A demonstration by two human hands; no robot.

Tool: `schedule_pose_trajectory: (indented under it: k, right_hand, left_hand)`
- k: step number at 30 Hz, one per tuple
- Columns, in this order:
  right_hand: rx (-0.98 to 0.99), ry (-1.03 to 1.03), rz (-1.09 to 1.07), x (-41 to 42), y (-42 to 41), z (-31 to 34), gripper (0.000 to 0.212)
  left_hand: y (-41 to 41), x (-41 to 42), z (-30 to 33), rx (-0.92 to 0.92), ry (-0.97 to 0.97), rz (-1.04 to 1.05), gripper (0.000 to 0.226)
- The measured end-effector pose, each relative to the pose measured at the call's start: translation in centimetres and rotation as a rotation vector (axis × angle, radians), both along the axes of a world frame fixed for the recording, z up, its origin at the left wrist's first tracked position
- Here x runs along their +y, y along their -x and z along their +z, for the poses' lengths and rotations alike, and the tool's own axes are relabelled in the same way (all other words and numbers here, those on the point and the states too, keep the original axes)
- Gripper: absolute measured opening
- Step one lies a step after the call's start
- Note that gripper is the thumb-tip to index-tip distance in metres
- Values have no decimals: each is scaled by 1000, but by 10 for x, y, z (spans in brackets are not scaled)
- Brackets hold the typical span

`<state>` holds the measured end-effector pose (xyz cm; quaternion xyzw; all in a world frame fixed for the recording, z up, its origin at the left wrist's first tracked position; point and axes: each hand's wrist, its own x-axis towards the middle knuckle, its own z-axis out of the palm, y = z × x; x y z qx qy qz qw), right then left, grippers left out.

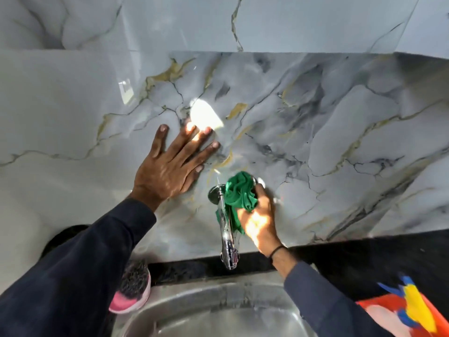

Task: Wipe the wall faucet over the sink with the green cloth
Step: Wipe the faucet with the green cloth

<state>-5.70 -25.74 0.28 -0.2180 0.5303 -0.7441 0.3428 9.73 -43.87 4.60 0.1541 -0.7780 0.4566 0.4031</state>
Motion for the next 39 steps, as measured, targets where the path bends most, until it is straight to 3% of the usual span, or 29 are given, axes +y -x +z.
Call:
schedule_pose_trajectory:
  k: [1, 3, 6, 8, 11, 13, 16, 19, 23, 25, 28, 36, 39]
  right_hand:
    - [-238, 69, 24, 2, 3, -3, 30]
    - [-223, -28, 118, 7, 2, 0, 44]
    - [337, -303, 177, 28, 0, -8, 57]
    - [588, -355, 144, 41, -4, -3, 65]
    - [1114, -372, 131, 65, -13, 13, 75]
    - [1347, -367, 150, 92, -23, 17, 73]
    - [1470, -326, 201, 133, -40, 4, 56]
    - [1293, -351, 222, 133, -45, -10, 70]
    - [660, -370, 152, 63, -25, 5, 70]
    - [455, -357, 197, 33, -14, 11, 65]
    - [466, -286, 154, 39, -13, 1, 53]
    - [815, -107, -52, 115, -54, -59, 50]
    - [679, -175, -22, 127, -63, -68, 48]
  left_hand:
    - [1, 0, 0, 6, 9, -3, 68]
    - [1, 2, 1, 6, 8, -4, 68]
    - [0, 2, -1, -8, 8, 24, 68]
    - [0, 1, -1, -7, 13, 40, 68]
    - [-1, 2, -1, 2, 11, 30, 68]
    - [-1, 3, -1, 12, 26, 15, 69]
    - [-2, 3, -1, 10, 36, 22, 68]
    - [-1, 3, -3, 16, 42, 37, 67]
    - [-3, 1, -2, 7, 51, 38, 67]
    - [-3, 0, -3, 7, 51, 35, 67]
    - [-3, 0, -5, 8, 56, 46, 68]
    - [-3, 4, 0, -15, 19, 70, 68]
    - [-3, 5, 2, -15, 39, 72, 68]
